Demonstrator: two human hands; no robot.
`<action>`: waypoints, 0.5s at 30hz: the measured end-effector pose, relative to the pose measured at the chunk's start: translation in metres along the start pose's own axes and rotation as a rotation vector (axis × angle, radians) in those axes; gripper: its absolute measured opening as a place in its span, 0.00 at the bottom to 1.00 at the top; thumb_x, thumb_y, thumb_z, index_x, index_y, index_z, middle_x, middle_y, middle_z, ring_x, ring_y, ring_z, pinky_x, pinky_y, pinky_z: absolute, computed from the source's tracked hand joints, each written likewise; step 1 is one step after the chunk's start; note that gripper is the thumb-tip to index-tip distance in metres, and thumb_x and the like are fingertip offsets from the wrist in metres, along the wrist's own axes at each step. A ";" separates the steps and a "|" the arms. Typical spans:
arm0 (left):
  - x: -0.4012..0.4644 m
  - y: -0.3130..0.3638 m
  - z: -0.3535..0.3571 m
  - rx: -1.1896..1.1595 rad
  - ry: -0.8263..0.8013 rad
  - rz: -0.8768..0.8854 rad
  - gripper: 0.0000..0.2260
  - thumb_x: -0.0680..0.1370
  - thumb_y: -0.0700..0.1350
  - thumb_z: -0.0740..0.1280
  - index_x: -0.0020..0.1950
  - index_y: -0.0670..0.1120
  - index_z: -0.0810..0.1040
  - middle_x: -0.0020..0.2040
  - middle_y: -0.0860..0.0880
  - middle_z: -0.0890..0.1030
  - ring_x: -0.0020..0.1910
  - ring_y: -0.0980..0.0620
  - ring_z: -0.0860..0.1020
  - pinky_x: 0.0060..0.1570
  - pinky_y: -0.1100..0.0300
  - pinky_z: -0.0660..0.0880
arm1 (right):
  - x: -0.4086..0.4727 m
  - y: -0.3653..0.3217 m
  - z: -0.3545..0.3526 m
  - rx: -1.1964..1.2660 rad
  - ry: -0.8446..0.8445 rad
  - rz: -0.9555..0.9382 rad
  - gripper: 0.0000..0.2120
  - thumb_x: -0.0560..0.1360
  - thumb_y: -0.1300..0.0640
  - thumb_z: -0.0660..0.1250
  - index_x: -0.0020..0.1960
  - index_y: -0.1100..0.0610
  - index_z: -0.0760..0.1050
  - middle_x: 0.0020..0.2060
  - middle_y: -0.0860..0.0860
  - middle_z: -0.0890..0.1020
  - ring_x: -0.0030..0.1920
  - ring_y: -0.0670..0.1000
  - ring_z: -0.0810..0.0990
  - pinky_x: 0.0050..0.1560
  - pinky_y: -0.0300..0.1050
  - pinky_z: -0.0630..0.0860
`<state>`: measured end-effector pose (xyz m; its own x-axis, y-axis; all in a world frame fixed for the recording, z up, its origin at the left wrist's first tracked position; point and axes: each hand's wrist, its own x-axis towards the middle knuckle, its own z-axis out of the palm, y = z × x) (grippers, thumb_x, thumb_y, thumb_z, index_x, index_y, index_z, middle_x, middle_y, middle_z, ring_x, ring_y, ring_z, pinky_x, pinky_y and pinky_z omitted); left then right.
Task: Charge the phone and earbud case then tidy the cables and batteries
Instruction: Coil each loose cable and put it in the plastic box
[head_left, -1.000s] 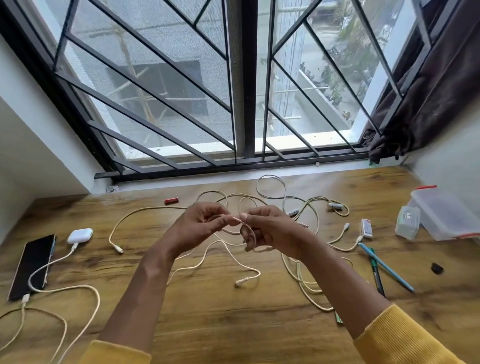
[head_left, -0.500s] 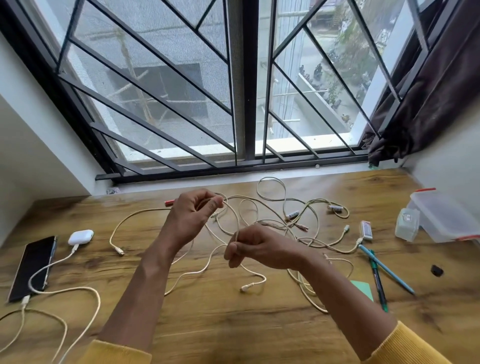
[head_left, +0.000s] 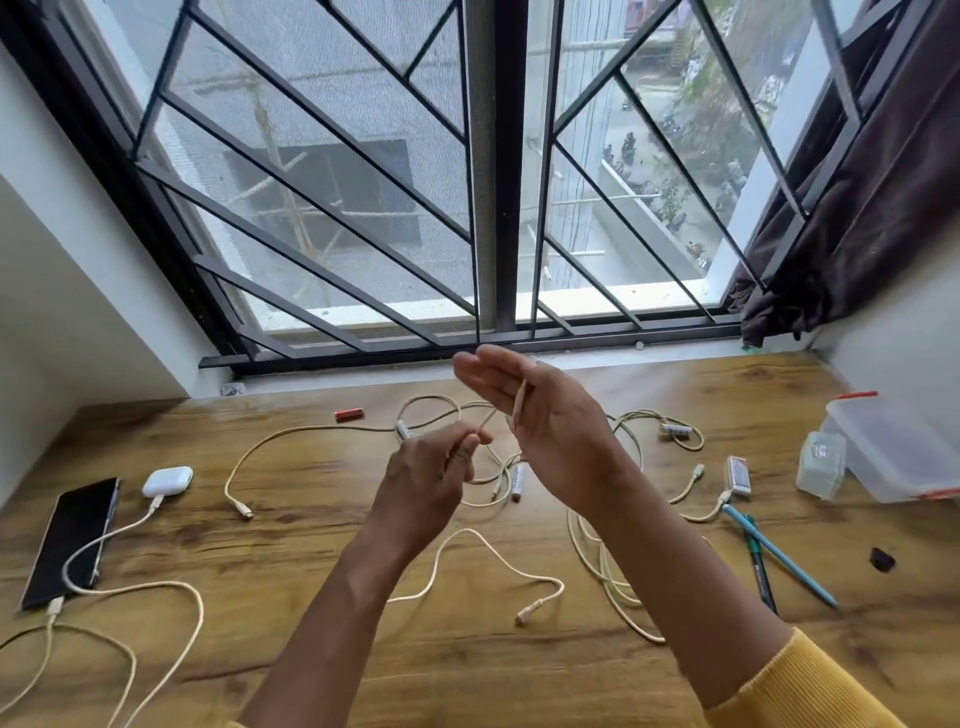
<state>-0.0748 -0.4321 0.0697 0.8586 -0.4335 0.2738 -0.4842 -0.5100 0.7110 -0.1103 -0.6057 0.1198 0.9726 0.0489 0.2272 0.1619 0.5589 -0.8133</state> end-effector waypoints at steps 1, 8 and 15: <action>-0.002 0.004 0.003 0.002 -0.023 0.014 0.09 0.86 0.49 0.64 0.58 0.55 0.85 0.34 0.56 0.80 0.36 0.59 0.80 0.42 0.57 0.77 | 0.003 -0.001 0.000 0.045 0.039 0.013 0.22 0.89 0.59 0.46 0.72 0.70 0.71 0.68 0.66 0.80 0.73 0.61 0.76 0.73 0.51 0.72; -0.006 0.019 -0.003 0.031 -0.376 0.054 0.11 0.82 0.54 0.69 0.40 0.61 0.81 0.28 0.56 0.76 0.28 0.57 0.72 0.33 0.57 0.66 | -0.003 0.005 -0.005 -0.162 0.165 0.208 0.21 0.90 0.55 0.47 0.72 0.66 0.70 0.66 0.60 0.83 0.67 0.55 0.82 0.54 0.40 0.76; 0.011 0.021 -0.040 0.071 -0.333 0.052 0.02 0.76 0.55 0.78 0.44 0.61 0.87 0.32 0.65 0.81 0.32 0.64 0.78 0.34 0.67 0.69 | -0.015 0.019 -0.010 -0.494 0.141 0.373 0.15 0.89 0.53 0.55 0.57 0.60 0.77 0.44 0.56 0.84 0.42 0.53 0.83 0.51 0.54 0.77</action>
<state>-0.0686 -0.4177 0.1136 0.7358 -0.6732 0.0735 -0.5466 -0.5262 0.6515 -0.1198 -0.6040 0.0959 0.9856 0.0384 -0.1644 -0.1669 0.0754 -0.9831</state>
